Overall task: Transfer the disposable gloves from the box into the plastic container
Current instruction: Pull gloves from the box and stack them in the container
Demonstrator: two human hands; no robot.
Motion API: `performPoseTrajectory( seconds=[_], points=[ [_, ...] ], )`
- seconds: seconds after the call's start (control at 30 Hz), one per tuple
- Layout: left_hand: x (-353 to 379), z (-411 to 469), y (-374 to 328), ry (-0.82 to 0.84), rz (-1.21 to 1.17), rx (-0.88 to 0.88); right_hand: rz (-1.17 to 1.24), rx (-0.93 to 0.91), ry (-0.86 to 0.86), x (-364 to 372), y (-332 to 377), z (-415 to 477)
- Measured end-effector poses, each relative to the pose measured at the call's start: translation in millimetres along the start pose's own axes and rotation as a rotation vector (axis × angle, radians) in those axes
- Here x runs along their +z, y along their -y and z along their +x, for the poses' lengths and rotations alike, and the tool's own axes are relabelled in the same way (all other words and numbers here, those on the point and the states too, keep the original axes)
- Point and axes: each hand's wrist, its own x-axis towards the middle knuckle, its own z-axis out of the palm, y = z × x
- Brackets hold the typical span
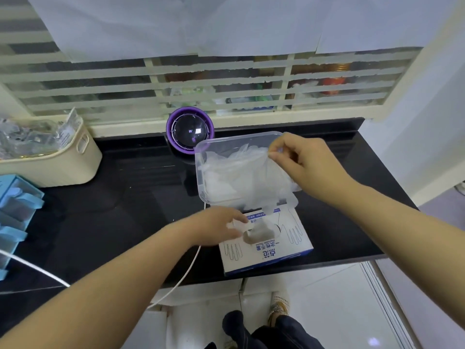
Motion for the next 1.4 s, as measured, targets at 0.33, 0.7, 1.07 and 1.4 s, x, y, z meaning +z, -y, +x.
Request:
performPoseTrajectory(
  seconds=[0.33, 0.7, 1.07, 1.4],
  points=[
    [-74, -24, -19, -0.033, -1.465, 0.146, -0.344, -0.352, 0.053, -4, 7, 14],
    [-77, -11, -39, -0.445, -1.001, 0.139, 0.160, 0.140, -0.016, 21, -3, 9],
    [-74, 6, -14, -0.257, -1.617, 0.145, 1.133, 0.923, 0.288, 23, -23, 38],
    [-74, 29, -15, -0.182, -1.833, 0.180, 1.266, 0.817, 0.272, 42, -36, 74]
  ],
)
